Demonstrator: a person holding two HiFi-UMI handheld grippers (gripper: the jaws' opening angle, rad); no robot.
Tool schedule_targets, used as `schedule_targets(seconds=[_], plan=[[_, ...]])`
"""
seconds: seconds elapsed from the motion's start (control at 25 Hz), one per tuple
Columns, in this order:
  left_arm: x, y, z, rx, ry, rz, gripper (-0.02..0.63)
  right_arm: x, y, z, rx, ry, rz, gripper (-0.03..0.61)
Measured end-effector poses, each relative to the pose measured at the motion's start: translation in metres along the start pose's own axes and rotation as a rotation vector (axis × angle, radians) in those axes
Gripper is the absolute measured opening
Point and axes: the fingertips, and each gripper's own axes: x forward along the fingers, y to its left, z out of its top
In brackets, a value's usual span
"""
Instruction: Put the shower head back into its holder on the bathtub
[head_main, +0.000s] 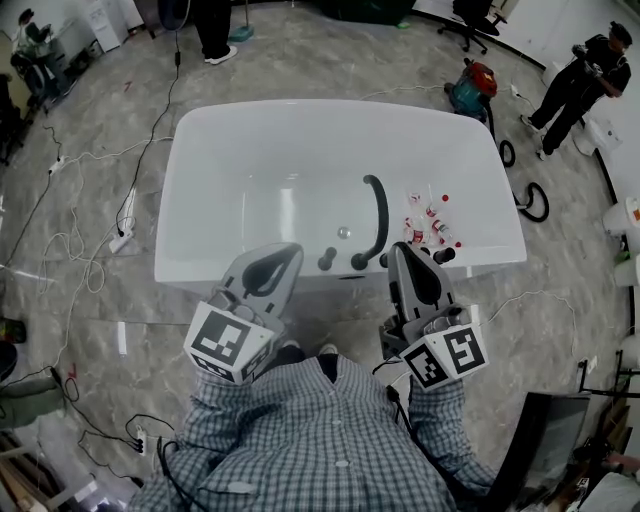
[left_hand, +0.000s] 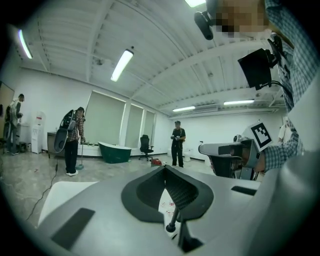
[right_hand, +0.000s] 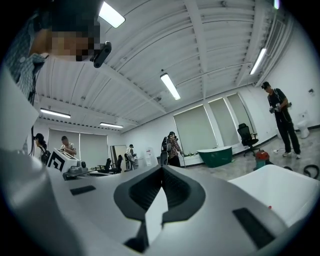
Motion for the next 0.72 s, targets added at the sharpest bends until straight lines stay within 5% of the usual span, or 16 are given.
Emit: schedule_targets(seconds=[0.72], plan=[[-0.004,0.012,-0.007,-0.036,0.008,-0.007,0.011,0.020,0.015,-0.008,-0.058,0.028,0.055,0.015]])
